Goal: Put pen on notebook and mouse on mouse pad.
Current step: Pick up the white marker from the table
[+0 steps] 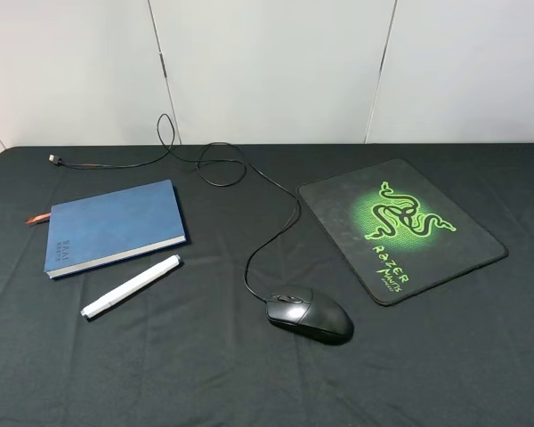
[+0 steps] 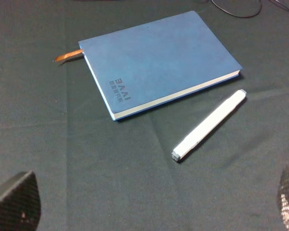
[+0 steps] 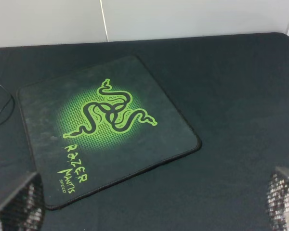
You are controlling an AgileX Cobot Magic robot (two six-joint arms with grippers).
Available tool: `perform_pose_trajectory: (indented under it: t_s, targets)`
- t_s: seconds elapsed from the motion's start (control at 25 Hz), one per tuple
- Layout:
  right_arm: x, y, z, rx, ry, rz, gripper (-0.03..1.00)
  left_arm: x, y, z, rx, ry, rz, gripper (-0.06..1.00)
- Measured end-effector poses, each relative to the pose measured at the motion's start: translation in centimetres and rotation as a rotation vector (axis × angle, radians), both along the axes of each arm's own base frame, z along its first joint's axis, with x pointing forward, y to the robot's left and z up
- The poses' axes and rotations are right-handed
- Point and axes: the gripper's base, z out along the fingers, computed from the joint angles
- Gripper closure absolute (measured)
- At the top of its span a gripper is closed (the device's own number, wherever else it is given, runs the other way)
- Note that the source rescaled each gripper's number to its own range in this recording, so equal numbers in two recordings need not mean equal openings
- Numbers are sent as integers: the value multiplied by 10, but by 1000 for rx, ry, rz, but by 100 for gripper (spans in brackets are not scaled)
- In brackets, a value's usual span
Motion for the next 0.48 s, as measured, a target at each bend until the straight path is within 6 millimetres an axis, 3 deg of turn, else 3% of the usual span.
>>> perform_pose_trajectory:
  t_s: [0.2,0.36,0.48]
  targets:
    - [0,0,0,0,0,0,-3,-2,0,3,-9,-1,4,-3]
    - [0,0,0,0,0,0,-3,-6,0,25,-17,-35,6,-3]
    - [0,0,0,0,0,0,-3,2,0,45,-16,-10,6,-3]
